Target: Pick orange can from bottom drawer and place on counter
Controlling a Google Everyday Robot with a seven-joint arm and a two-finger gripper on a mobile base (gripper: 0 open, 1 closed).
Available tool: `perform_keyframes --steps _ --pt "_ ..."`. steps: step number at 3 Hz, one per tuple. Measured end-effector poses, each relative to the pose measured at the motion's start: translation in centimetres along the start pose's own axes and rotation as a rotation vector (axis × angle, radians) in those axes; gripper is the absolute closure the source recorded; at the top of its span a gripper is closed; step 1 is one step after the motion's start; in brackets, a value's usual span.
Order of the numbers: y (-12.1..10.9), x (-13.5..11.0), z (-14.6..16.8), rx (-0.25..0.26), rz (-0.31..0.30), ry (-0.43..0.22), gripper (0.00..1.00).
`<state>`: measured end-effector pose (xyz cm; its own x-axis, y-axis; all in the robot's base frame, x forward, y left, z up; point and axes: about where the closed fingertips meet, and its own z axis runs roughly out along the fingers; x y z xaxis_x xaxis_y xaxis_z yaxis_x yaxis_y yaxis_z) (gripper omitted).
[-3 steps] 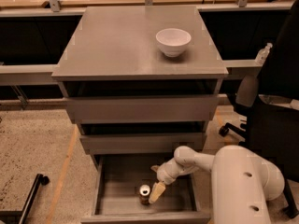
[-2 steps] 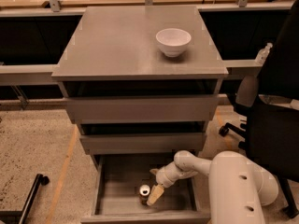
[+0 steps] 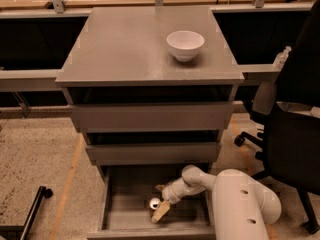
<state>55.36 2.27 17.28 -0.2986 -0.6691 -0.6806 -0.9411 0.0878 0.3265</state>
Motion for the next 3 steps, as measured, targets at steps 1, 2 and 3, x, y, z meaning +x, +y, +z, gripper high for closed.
perform_keyframes --steps 1,2,3 --pt "0.6 0.0 1.4 -0.040 0.006 -0.021 0.16" --pt "1.2 -0.8 2.0 -0.068 -0.014 -0.036 0.49" --pt "1.9 -2.2 1.4 -0.066 -0.050 -0.037 0.72"
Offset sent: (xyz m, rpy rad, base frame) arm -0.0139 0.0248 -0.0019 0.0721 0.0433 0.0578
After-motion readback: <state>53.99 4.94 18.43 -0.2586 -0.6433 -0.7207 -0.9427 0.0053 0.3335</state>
